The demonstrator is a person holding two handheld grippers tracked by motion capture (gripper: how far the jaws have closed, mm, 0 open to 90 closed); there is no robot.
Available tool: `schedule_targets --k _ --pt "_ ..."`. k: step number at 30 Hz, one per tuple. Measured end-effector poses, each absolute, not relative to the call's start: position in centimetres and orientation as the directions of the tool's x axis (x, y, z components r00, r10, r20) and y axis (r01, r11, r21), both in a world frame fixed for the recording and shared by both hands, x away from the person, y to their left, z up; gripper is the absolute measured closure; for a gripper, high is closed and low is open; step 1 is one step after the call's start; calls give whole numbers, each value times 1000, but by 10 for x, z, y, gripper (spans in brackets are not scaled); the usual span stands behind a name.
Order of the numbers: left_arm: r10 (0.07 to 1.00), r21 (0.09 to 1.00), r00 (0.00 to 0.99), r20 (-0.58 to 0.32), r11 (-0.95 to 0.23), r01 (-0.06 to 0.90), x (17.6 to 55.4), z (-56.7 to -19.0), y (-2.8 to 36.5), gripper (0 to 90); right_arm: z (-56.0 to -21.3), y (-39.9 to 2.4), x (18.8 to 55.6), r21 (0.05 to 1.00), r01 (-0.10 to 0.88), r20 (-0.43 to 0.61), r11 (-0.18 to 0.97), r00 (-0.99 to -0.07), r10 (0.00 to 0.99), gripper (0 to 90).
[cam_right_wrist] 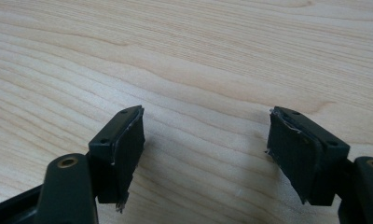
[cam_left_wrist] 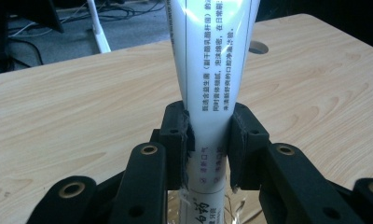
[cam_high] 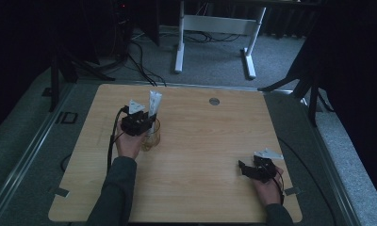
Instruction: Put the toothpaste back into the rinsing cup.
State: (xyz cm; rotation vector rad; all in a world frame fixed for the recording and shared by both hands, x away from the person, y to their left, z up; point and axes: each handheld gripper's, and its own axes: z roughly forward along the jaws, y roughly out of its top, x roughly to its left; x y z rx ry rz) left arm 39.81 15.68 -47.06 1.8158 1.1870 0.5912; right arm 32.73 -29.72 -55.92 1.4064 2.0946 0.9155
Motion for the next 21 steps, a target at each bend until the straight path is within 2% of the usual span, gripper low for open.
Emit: schedule_targets --k 12,16,21 --pt "900 849 428 -84 -160 503 393 -486 155 675 -559 -297 327 737 625 -6 258 -376 926 271" --pt "898 857 424 -116 -125 500 391 -485 157 574 -559 -297 327 737 625 -6 259 -377 926 271" --pt "896 859 419 -149 -93 504 388 -485 162 505 -559 -297 327 736 625 -6 259 -377 926 271"
